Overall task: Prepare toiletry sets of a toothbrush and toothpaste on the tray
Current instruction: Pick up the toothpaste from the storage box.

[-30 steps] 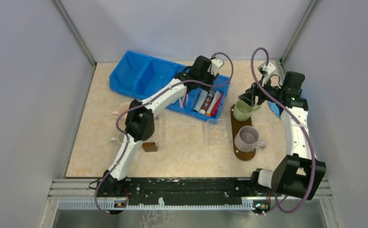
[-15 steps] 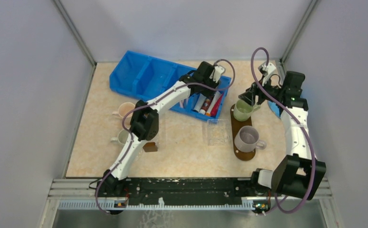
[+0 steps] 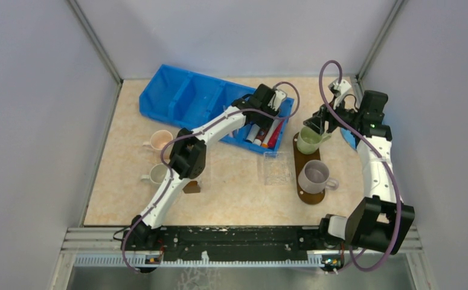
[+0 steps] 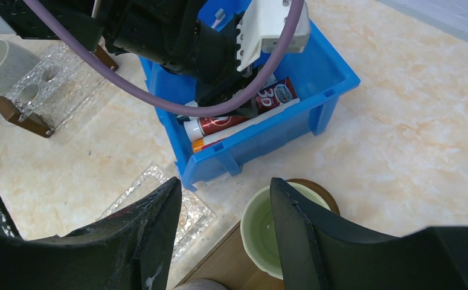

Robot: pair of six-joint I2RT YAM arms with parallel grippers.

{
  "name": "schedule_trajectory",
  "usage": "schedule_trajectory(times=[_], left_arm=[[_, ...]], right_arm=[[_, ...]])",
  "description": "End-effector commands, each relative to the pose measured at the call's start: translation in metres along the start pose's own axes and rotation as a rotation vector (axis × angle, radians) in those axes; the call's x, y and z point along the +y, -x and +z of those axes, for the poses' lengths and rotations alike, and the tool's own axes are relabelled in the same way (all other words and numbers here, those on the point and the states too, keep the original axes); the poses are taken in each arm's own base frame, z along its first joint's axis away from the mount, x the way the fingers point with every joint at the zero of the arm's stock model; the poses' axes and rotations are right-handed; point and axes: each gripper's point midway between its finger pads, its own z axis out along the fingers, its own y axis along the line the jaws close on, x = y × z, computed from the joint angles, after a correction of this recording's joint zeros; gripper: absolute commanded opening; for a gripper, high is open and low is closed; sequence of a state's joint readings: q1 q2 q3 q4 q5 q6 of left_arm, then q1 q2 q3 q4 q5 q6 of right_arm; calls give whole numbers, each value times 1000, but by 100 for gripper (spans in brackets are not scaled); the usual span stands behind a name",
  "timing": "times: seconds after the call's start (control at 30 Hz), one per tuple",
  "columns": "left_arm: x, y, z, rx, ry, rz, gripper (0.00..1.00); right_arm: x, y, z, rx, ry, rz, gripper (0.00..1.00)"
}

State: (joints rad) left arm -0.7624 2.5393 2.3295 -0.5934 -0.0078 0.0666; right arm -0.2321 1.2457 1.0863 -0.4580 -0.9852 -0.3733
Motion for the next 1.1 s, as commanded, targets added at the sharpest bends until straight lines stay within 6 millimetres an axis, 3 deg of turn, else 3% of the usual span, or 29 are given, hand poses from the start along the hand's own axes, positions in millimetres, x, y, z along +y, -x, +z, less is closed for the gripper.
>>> schedule_trajectory(times=[0.0, 0.2, 0.47, 0.6, 0.87, 1.07], left_arm=[[8, 1, -1, 11, 54, 10, 49], [4, -9, 6, 43, 35, 13, 48], [-6, -8, 6, 41, -14, 12, 44], [-10, -4, 4, 26, -32, 7, 34], [-14, -4, 2, 28, -54, 8, 35], [-6, 17, -11, -44, -10, -13, 14]], right_arm=[[-2, 4, -1, -22, 1, -18, 56], [0, 6, -2, -27, 10, -20, 56], [1, 6, -1, -30, 18, -20, 56], [2, 7, -1, -32, 22, -18, 56], [3, 6, -1, -34, 29, -14, 56], [5, 6, 0, -39, 41, -12, 56]])
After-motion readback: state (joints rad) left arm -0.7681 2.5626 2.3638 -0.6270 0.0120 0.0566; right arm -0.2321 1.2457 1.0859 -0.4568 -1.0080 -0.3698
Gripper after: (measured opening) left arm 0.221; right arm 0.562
